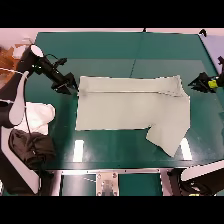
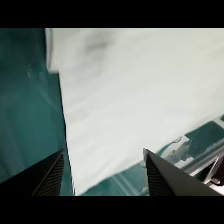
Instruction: Fold the shirts.
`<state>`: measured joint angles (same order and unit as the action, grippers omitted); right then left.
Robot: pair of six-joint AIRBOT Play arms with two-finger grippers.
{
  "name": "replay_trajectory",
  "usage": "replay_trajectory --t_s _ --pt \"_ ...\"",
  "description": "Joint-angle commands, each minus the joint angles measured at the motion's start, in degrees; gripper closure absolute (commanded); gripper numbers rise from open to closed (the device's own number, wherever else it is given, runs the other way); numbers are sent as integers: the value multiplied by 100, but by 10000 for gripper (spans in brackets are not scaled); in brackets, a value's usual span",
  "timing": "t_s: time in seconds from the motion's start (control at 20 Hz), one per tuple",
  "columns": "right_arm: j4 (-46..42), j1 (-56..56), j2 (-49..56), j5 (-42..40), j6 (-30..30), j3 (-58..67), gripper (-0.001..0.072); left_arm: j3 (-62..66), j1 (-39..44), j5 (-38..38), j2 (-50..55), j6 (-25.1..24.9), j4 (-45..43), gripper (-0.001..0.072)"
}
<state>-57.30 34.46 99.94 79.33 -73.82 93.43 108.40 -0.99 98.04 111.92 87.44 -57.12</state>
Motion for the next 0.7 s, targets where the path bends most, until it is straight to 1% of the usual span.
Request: replay_trajectory --t_s 0.0,0.1,0.2,0.25,0.3,0.35,0.45,0.5,0.55,0.65 --pt "-9 540 -1182 39 -26 -1150 359 -925 -66 -109 -962 -68 -179 141" --pt "-15 1054 -2100 -352 63 -2341 359 -2352 -66 -621 -1873 -229 -208 141" --pt "236 1552 -3045 -1099 76 -3536 358 -4120 -66 -1521 -2905 -310 -201 141" --pt "459 1727 -3462 -1449 79 -4081 356 -5021 -66 -2107 -3425 -302 -168 141" --pt "570 1821 -3735 -1659 81 -4454 312 -5751 -66 -2625 -3847 -304 -4 141" --pt "584 1838 -3904 -1755 76 -4715 244 -6424 -66 -3123 -4203 -317 306 142" --pt "584 1823 -3974 -1746 79 -4996 238 -7370 -59 -3724 -4522 -555 994 142" --pt "584 1823 -3974 -1738 76 -5073 238 -7689 -9 -3943 -4529 -699 1327 173" --pt "584 1821 -3974 -1733 76 -5123 238 -7962 140 -4218 -4518 -787 1578 171" --pt "586 1821 -3974 -1709 76 -5145 238 -8205 614 -4863 -4513 -798 1740 171"
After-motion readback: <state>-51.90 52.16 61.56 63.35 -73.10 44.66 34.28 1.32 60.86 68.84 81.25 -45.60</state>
